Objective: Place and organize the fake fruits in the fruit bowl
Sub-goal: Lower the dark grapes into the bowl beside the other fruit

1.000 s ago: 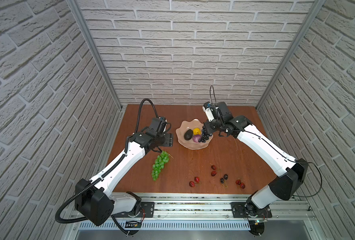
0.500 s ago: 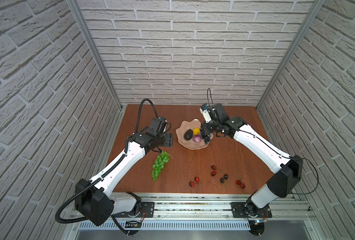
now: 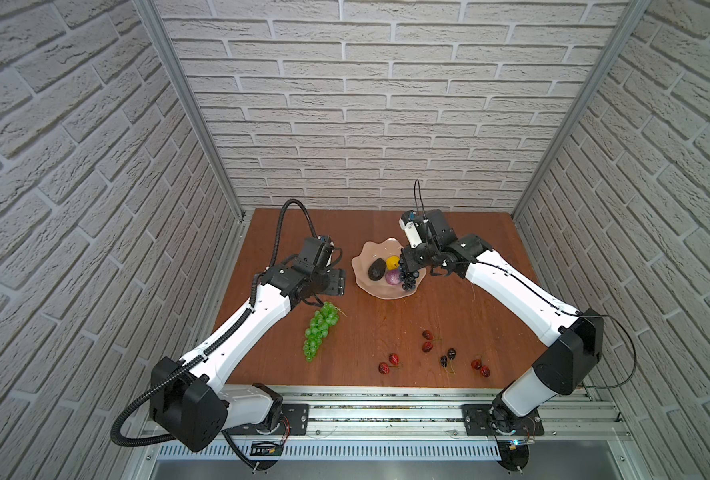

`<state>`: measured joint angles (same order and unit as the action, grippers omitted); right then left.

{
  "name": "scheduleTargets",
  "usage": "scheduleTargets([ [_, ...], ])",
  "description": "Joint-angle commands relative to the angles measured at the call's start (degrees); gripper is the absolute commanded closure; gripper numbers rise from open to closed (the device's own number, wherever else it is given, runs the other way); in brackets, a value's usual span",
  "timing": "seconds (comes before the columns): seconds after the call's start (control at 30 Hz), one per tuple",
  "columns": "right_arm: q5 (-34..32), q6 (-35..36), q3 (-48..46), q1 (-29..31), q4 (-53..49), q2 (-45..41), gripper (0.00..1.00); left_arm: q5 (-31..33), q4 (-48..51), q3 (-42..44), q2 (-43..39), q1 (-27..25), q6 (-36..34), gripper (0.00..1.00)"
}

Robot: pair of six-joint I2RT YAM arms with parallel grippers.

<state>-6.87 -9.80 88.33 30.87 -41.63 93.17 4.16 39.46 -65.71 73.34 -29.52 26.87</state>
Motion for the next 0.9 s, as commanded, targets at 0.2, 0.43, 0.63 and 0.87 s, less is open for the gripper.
scheduleTargets([
  [0.2,-4.95,2.12,1.01,-0.32,2.26,3.00,0.94,0.90,-0.02,0.26,-1.50,0.42,0.66,0.23],
  [0.43,-6.27,3.72,3.16,-1.60,4.00,7.42,0.95,1.04,0.58,-0.36,-1.10,0.41,0.64,0.23],
  [0.63,-7.19,5.04,5.72,-2.22,4.38,11.16,0.94,1.40,1.30,-0.99,-0.49,0.43,0.55,0.23],
  [0.87,-6.71,6.20,7.73,-3.10,5.28,15.23,0.94,1.31,1.70,-1.78,0.81,0.39,0.70,0.23],
])
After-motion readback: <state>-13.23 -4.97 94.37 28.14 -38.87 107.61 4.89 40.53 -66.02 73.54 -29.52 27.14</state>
